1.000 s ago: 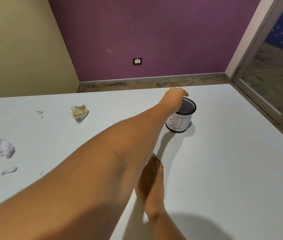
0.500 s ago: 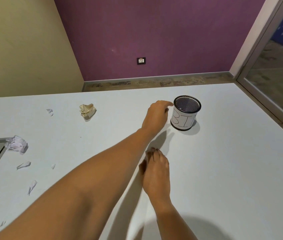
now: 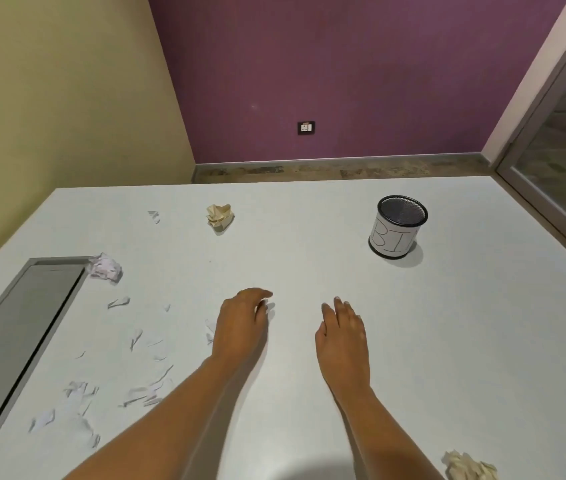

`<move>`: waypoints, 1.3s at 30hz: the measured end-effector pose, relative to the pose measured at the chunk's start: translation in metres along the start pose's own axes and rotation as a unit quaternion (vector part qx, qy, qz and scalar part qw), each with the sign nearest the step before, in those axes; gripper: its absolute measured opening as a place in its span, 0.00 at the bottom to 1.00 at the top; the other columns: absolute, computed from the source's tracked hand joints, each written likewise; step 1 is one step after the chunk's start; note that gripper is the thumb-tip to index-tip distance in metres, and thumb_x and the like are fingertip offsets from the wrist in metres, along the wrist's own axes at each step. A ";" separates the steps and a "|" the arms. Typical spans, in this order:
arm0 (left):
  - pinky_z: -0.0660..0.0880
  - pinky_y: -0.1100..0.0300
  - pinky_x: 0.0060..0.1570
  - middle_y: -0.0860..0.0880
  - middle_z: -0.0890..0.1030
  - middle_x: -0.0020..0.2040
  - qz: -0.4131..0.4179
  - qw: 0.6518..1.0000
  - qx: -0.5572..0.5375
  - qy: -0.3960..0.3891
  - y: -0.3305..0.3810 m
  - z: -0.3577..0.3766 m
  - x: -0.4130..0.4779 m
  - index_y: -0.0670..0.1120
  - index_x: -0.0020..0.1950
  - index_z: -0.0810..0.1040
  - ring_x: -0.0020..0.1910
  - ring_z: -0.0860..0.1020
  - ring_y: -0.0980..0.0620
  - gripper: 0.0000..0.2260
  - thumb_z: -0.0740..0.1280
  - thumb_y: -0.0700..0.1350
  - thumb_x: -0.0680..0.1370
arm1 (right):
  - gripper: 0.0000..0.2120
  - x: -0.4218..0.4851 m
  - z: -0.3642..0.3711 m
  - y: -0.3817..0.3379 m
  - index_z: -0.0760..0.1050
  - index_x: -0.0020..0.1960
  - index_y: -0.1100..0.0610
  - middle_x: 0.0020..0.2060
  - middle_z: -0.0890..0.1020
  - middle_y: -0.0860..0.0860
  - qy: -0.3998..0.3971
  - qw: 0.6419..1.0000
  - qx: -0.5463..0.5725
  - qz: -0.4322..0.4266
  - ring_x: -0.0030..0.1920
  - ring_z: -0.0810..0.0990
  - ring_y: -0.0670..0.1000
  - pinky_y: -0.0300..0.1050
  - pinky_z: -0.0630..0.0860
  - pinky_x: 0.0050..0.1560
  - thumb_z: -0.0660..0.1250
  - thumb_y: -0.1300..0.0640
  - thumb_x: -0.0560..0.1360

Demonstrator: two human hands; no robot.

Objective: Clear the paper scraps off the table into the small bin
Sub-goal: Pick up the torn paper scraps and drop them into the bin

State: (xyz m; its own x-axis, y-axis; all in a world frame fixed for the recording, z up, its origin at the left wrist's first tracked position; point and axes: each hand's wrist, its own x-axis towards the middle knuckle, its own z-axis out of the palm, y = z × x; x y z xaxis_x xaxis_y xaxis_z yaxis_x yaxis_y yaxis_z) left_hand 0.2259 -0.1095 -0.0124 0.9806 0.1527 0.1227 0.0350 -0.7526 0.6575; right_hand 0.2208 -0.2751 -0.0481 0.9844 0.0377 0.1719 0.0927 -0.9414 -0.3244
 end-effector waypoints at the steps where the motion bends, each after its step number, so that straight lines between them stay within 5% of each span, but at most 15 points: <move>1: 0.74 0.57 0.57 0.47 0.83 0.54 -0.004 1.000 0.010 0.013 -0.008 -0.010 -0.011 0.44 0.53 0.81 0.52 0.81 0.48 0.08 0.65 0.39 0.76 | 0.16 -0.006 -0.001 -0.002 0.76 0.61 0.63 0.62 0.78 0.62 0.006 1.000 -0.008 -0.004 0.63 0.76 0.61 0.57 0.73 0.64 0.68 0.64 0.73; 4: 0.72 0.56 0.52 0.48 0.85 0.50 -0.006 0.997 0.054 0.057 -0.027 -0.039 -0.047 0.44 0.49 0.82 0.48 0.83 0.47 0.09 0.64 0.42 0.75 | 0.18 -0.024 -0.009 -0.009 0.81 0.54 0.64 0.54 0.82 0.63 0.002 0.999 -0.033 -0.016 0.55 0.82 0.61 0.56 0.80 0.53 0.76 0.66 0.64; 9: 0.63 0.49 0.58 0.48 0.80 0.60 -0.107 0.983 0.117 0.096 -0.063 -0.067 -0.114 0.48 0.56 0.80 0.62 0.75 0.46 0.10 0.62 0.45 0.79 | 0.21 -0.054 -0.015 -0.022 0.81 0.54 0.64 0.53 0.82 0.64 -0.036 0.996 -0.073 -0.025 0.53 0.83 0.61 0.54 0.81 0.51 0.78 0.66 0.61; 13: 0.64 0.44 0.59 0.47 0.79 0.61 -0.151 0.966 0.167 0.130 -0.077 -0.085 -0.151 0.48 0.57 0.79 0.63 0.74 0.44 0.17 0.55 0.50 0.76 | 0.22 -0.072 -0.019 -0.038 0.82 0.51 0.63 0.50 0.83 0.64 -0.070 0.992 -0.098 -0.041 0.50 0.83 0.63 0.53 0.82 0.47 0.80 0.65 0.58; 18: 0.63 0.40 0.60 0.44 0.77 0.63 -0.205 0.946 0.184 0.172 -0.096 -0.100 -0.183 0.46 0.61 0.76 0.64 0.73 0.42 0.13 0.64 0.43 0.77 | 0.20 -0.089 -0.021 -0.063 0.83 0.47 0.63 0.49 0.84 0.61 -0.102 0.989 -0.069 -0.082 0.49 0.84 0.61 0.50 0.83 0.46 0.80 0.65 0.56; 20: 0.64 0.38 0.59 0.42 0.77 0.64 -0.222 0.940 0.191 0.177 -0.105 -0.103 -0.193 0.44 0.62 0.75 0.64 0.74 0.41 0.14 0.66 0.42 0.76 | 0.19 -0.095 -0.018 -0.074 0.80 0.52 0.65 0.57 0.80 0.62 -0.101 0.989 -0.025 -0.104 0.57 0.79 0.62 0.50 0.80 0.55 0.76 0.65 0.62; 22: 0.65 0.36 0.59 0.41 0.76 0.64 -0.242 0.934 0.194 0.178 -0.114 -0.105 -0.203 0.43 0.62 0.75 0.64 0.73 0.40 0.15 0.66 0.42 0.75 | 0.20 -0.100 -0.014 -0.088 0.67 0.67 0.64 0.70 0.66 0.60 -0.173 0.980 0.036 -0.093 0.70 0.64 0.58 0.51 0.67 0.69 0.61 0.63 0.76; 24: 0.64 0.35 0.60 0.41 0.75 0.65 -0.266 0.927 0.194 0.179 -0.123 -0.106 -0.213 0.43 0.62 0.74 0.65 0.73 0.40 0.15 0.65 0.43 0.76 | 0.21 -0.110 -0.009 -0.102 0.59 0.72 0.62 0.74 0.59 0.57 -0.197 0.972 0.060 -0.110 0.74 0.57 0.54 0.50 0.59 0.73 0.53 0.62 0.79; 26: 0.62 0.34 0.61 0.40 0.74 0.65 -0.284 0.921 0.198 0.180 -0.130 -0.106 -0.219 0.43 0.63 0.73 0.66 0.71 0.41 0.16 0.64 0.43 0.76 | 0.21 -0.124 -0.006 -0.117 0.58 0.73 0.63 0.74 0.60 0.57 -0.187 0.969 0.088 -0.135 0.75 0.56 0.52 0.46 0.59 0.73 0.53 0.63 0.80; 29: 0.60 0.33 0.63 0.40 0.72 0.67 -0.305 0.915 0.204 0.168 -0.135 -0.107 -0.221 0.43 0.65 0.70 0.68 0.68 0.41 0.17 0.63 0.44 0.77 | 0.22 -0.144 -0.001 -0.139 0.70 0.66 0.66 0.66 0.73 0.61 -0.124 0.970 0.095 -0.189 0.68 0.71 0.56 0.42 0.73 0.63 0.67 0.68 0.73; 33: 0.57 0.32 0.64 0.41 0.68 0.71 -0.323 0.910 0.220 0.137 -0.133 -0.107 -0.216 0.43 0.69 0.67 0.72 0.64 0.43 0.19 0.60 0.45 0.78 | 0.23 -0.167 0.006 -0.164 0.49 0.76 0.58 0.77 0.50 0.53 -0.248 0.938 0.133 -0.202 0.77 0.48 0.48 0.40 0.53 0.74 0.48 0.62 0.82; 37: 0.57 0.33 0.65 0.42 0.67 0.72 -0.324 0.908 0.232 0.129 -0.133 -0.106 -0.216 0.44 0.70 0.66 0.73 0.62 0.44 0.20 0.59 0.46 0.79 | 0.26 -0.170 0.010 -0.179 0.47 0.76 0.56 0.77 0.46 0.53 -0.286 0.917 0.130 -0.246 0.77 0.43 0.51 0.48 0.53 0.75 0.48 0.66 0.81; 39: 0.57 0.33 0.65 0.42 0.67 0.72 -0.324 0.907 0.236 0.128 -0.134 -0.105 -0.215 0.44 0.70 0.66 0.73 0.63 0.43 0.20 0.59 0.46 0.79 | 0.29 -0.169 0.012 -0.184 0.48 0.76 0.57 0.77 0.45 0.54 -0.313 0.902 0.077 -0.286 0.77 0.42 0.53 0.53 0.61 0.72 0.49 0.71 0.78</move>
State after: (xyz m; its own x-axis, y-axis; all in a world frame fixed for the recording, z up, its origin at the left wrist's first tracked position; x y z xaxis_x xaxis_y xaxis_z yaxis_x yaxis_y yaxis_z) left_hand -0.0100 0.0259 -0.0488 0.6507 0.7586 0.0322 0.7255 -0.6337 0.2686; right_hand 0.0395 -0.1044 -0.0289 0.6561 0.7301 -0.1911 0.5853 -0.6520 -0.4820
